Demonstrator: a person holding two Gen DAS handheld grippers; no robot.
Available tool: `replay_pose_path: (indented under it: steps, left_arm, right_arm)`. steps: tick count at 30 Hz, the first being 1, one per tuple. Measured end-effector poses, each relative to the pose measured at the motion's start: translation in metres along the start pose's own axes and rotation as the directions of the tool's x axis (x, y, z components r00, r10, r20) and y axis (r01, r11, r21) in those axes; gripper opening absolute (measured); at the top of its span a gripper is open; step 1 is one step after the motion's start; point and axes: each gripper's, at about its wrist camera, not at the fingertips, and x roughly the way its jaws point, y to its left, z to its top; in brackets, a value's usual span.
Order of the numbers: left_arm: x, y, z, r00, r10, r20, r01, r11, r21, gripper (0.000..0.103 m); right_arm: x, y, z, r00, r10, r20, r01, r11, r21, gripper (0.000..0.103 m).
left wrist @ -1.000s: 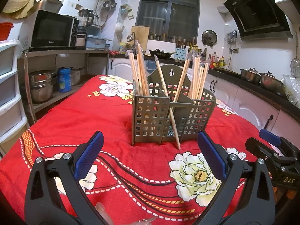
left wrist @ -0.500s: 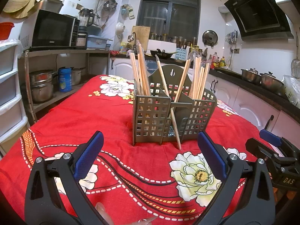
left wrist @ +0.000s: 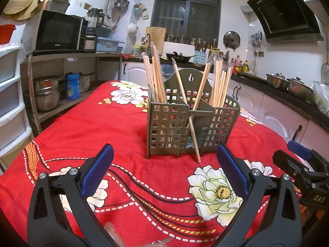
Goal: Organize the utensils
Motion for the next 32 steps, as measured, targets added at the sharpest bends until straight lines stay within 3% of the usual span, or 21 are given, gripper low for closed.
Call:
replay_pose_path:
  steps: [26, 29, 32]
  left_arm:
    - [0.006, -0.003, 0.000, 0.999, 0.044, -0.007, -0.044, 0.999, -0.007, 0.092]
    - [0.007, 0.006, 0.003, 0.998, 0.048, -0.050, -0.049, 0.998, -0.034, 0.092]
    - [0.008, 0.032, 0.011, 0.985, 0.114, -0.128, -0.120, 0.992, -0.042, 0.092]
  right_arm:
    - [0.000, 0.000, 0.000, 1.000, -0.001, 0.002, 0.001, 1.000, 0.001, 0.096]
    - [0.003, -0.006, 0.001, 1.000, 0.015, -0.013, -0.014, 0.999, 0.029, 0.096]
    - [0.015, -0.028, 0.005, 0.995, 0.021, -0.099, -0.012, 0.995, 0.094, 0.096]
